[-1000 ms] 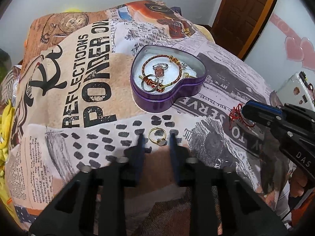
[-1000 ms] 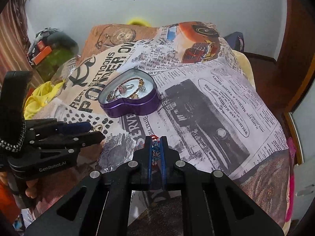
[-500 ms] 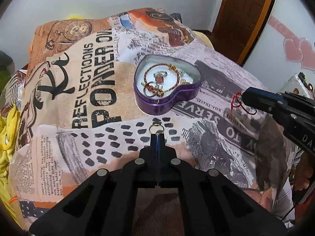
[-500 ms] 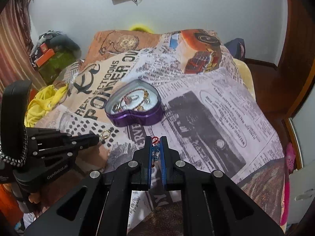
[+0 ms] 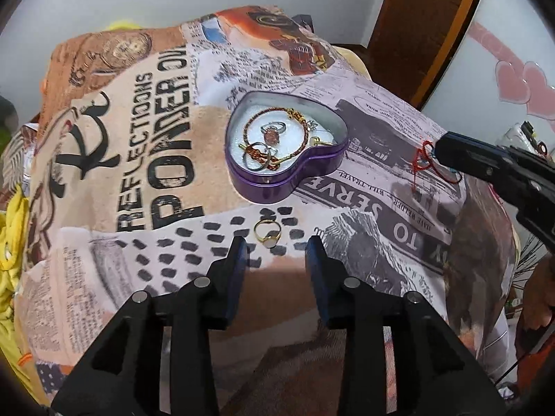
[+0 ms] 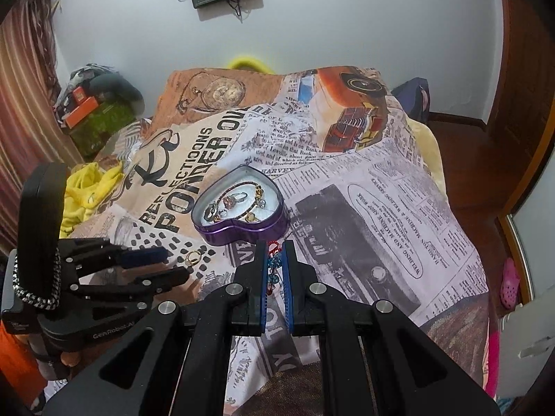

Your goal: Organize jewelry

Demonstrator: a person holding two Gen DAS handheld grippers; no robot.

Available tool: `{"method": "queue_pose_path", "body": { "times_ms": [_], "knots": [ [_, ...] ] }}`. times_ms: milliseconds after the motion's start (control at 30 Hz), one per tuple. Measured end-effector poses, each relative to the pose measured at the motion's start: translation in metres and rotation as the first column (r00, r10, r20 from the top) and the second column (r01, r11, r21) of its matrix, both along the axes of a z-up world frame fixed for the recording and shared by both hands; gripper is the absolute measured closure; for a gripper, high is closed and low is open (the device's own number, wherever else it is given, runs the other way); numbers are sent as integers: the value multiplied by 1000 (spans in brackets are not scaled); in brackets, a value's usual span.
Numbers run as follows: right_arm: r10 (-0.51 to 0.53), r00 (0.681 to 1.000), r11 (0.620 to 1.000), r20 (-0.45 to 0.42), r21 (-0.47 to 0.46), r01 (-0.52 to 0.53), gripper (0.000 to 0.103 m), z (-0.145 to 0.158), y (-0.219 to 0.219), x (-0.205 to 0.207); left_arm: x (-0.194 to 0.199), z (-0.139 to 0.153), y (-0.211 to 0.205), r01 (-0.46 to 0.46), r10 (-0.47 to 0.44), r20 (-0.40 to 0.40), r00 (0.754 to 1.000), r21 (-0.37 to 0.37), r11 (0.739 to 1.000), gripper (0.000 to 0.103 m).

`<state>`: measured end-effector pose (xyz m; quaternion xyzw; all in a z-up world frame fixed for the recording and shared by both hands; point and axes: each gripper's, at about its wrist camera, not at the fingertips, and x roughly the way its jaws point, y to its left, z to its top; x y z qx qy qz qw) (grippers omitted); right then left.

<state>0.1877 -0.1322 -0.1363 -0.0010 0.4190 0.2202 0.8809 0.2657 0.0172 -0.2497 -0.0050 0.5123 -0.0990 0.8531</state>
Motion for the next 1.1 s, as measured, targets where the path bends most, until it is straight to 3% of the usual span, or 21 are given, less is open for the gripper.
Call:
{"method": "queue_pose_path", "body": {
  "times_ms": [200,267,333,733,1100],
  "knots": [
    [-2,1000,1000,-3,-1,2,96,-2,-2,1,13,-12,3,-34,33,-31,999,-27,999,68],
    [-2,1000,1000,-4,0,2,96,-2,-3,1,14,-13,6,-52,52,-23,998,-38,998,73],
    [-1,1000,1000,-6,-3,1,96,-3,-3,1,14,-14,7,-60,60,-17,998,-30,998,86],
    [1,1000,1000,9,-3,-1,96,3,-3,2,0,-5,10,-64,64,12,998,-25,998,86],
    [23,997,1000,69,-1,-23,96,23,9,8,-4,42,19,-67,70,134,989,-24,997,86]
  ]
}}
